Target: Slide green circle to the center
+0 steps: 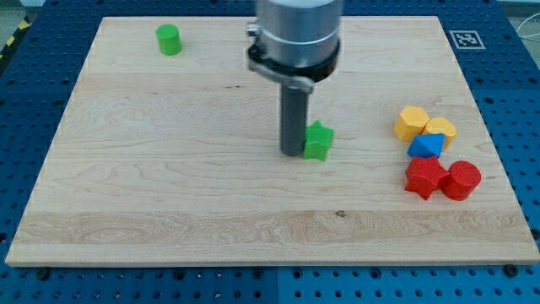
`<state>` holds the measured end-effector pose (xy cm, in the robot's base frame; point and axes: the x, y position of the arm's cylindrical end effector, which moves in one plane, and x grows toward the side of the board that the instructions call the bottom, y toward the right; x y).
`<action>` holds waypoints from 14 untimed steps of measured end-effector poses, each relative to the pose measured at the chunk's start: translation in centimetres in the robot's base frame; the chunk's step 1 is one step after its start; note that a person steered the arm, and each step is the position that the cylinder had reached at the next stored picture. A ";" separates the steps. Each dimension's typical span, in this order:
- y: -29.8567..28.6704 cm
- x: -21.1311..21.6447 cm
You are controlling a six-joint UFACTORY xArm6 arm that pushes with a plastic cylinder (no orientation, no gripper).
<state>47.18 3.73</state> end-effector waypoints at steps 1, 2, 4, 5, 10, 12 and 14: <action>4.0 -1.5; 8.3 -1.5; 5.5 -3.5; 2.5 -5.9; -21.5 -10.9; -28.7 -18.1; -25.2 -24.9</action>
<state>22.27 -21.43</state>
